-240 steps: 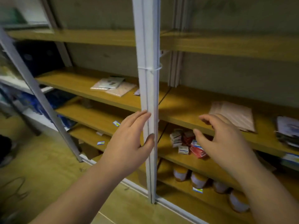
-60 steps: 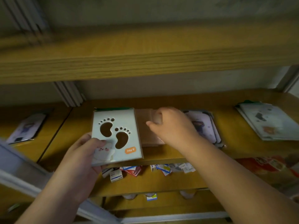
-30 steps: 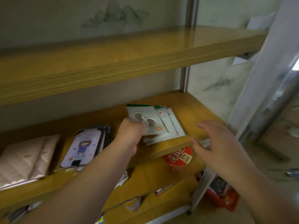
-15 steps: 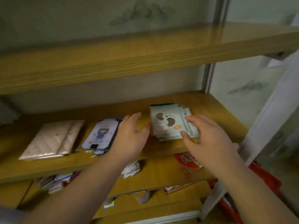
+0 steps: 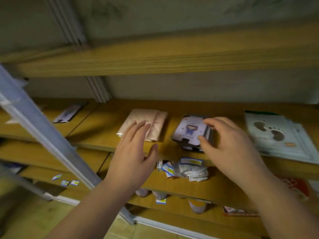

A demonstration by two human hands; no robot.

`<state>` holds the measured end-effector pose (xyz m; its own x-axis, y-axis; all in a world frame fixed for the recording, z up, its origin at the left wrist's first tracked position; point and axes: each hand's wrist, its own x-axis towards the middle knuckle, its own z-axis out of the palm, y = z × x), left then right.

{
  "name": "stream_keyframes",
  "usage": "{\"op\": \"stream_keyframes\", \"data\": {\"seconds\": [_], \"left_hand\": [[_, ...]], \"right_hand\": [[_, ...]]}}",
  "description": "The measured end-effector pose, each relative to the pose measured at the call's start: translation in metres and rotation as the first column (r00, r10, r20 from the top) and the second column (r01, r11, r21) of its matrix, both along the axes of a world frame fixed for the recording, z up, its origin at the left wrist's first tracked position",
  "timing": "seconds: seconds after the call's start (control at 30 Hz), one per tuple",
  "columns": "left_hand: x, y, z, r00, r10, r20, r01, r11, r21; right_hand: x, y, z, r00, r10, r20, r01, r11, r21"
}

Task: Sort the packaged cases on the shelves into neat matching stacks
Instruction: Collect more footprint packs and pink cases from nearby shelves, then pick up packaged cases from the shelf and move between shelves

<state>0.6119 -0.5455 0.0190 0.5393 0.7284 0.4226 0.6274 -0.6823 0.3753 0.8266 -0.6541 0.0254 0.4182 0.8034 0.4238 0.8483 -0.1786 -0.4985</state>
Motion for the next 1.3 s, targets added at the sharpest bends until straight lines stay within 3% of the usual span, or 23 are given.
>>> {"op": "stream_keyframes", "data": {"seconds": [0.33, 0.5, 0.67, 1.0, 1.3], "left_hand": [[-0.203, 0.049, -0.009, 0.985, 0.144, 0.092, -0.138, 0.988, -0.065], [-0.316, 0.083, -0.009, 0.974, 0.212, 0.073, -0.210, 0.977, -0.043], [-0.392, 0.115, -0.004, 0.967, 0.248, 0.054, -0.244, 0.967, -0.077], [-0.443, 0.189, -0.017, 0.953, 0.286, 0.106, -0.273, 0.955, -0.117], [-0.458, 0.289, -0.015, 0.936, 0.333, 0.113, -0.327, 0.942, -0.072]], "right_hand": [[-0.174, 0.075, 0.006, 0.995, 0.098, 0.007, -0.098, 0.995, -0.002], [-0.277, 0.122, 0.005, 0.991, 0.132, 0.022, -0.133, 0.991, 0.027], [-0.361, 0.160, 0.006, 0.983, 0.180, 0.045, -0.178, 0.983, -0.042], [-0.450, 0.242, -0.002, 0.934, 0.351, 0.074, -0.344, 0.935, -0.088], [-0.480, 0.355, 0.008, 0.934, 0.341, 0.107, -0.334, 0.939, -0.077]]}}
